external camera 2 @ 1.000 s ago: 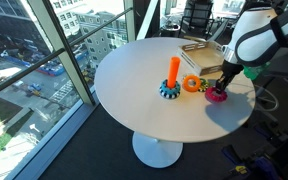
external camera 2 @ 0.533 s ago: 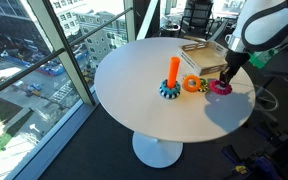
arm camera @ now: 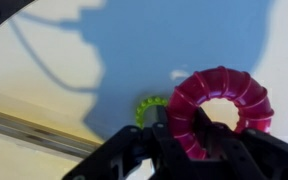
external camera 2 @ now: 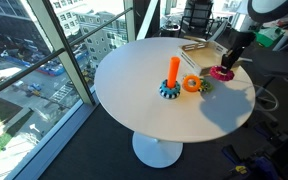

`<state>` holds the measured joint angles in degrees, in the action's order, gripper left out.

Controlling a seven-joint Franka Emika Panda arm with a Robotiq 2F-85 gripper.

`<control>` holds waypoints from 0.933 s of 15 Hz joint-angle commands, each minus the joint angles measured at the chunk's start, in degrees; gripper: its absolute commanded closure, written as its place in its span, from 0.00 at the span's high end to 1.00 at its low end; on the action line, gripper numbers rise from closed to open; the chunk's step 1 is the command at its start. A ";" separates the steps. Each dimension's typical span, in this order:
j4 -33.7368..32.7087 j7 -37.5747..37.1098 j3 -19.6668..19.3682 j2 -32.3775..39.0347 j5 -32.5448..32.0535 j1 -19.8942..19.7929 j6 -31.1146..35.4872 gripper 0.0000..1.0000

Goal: Put the pink ring on the orange stand.

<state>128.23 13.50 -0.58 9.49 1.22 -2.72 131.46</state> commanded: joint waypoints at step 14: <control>-23.43 1.35 3.42 3.46 0.65 3.19 -18.90 0.09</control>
<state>110.24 13.64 2.59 10.52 1.36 0.39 116.39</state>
